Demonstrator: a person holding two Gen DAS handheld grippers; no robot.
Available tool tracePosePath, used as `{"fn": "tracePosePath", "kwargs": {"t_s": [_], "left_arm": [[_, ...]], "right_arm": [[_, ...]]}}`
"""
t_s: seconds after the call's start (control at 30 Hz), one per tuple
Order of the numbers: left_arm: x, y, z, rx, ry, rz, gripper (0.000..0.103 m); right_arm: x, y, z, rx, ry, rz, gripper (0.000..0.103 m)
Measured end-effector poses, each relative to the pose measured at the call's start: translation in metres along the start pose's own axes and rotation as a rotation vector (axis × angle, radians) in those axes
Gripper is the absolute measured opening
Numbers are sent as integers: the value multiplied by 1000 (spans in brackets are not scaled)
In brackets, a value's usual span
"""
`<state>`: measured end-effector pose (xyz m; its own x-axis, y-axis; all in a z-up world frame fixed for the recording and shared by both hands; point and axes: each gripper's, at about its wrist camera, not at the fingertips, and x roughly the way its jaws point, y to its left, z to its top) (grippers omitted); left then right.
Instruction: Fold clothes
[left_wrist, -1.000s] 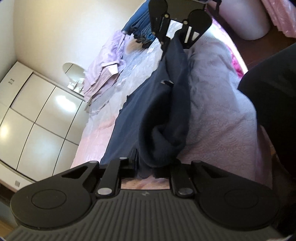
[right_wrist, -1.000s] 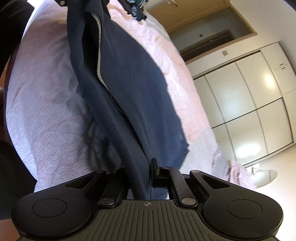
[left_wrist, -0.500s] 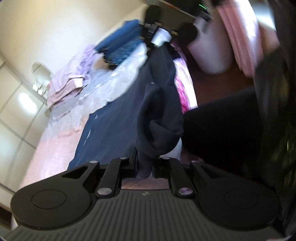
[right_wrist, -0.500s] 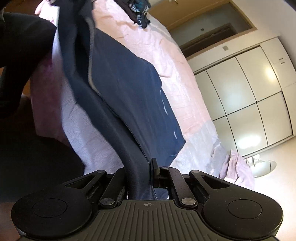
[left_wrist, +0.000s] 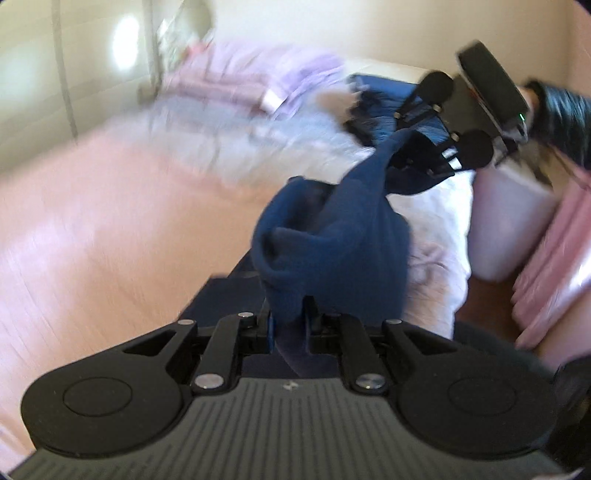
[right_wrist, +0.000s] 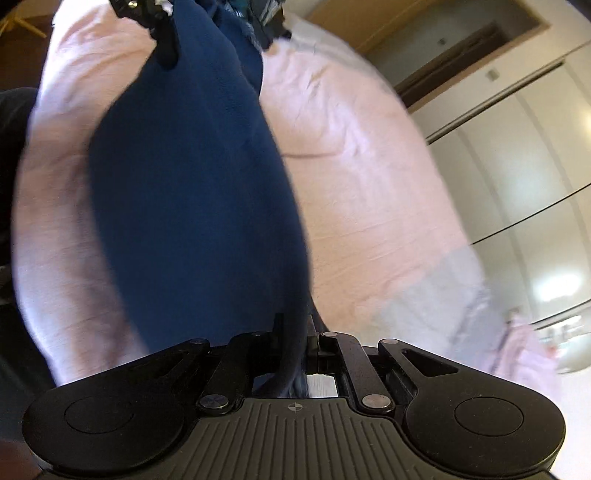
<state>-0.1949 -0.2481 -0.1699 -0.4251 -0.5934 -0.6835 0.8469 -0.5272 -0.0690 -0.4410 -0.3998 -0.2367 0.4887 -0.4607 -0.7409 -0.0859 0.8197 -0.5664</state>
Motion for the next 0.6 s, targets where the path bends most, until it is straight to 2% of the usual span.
{"fn": "tracePosePath", "kwargs": {"t_s": [0.17, 0.23, 0.3, 0.33, 0.37, 0.4, 0.43, 0.47, 0.6], "left_arm": [[79, 76, -17, -177, 90, -51, 18], [98, 91, -27, -236, 88, -76, 20], [99, 99, -34, -290, 59, -99, 25], [98, 100, -36, -307, 49, -106, 26], [96, 102, -39, -319, 41, -107, 29], [94, 103, -41, -331, 33, -108, 32], [94, 106, -41, -345, 26, -106, 33], [94, 108, -41, -359, 20, -105, 34], [101, 112, -39, -400, -3, -102, 34]], "right_arm": [[87, -32, -5, 77, 55, 126, 3], [113, -37, -14, 135, 60, 158, 3], [123, -45, -24, 238, 42, 170, 7], [122, -51, -30, 311, 21, 178, 11], [117, -58, -37, 395, -7, 188, 32], [111, -64, -46, 481, -34, 193, 58], [104, -70, -56, 562, -61, 197, 68], [98, -73, -68, 641, -91, 212, 73], [82, -80, -111, 931, -193, 269, 73]]}}
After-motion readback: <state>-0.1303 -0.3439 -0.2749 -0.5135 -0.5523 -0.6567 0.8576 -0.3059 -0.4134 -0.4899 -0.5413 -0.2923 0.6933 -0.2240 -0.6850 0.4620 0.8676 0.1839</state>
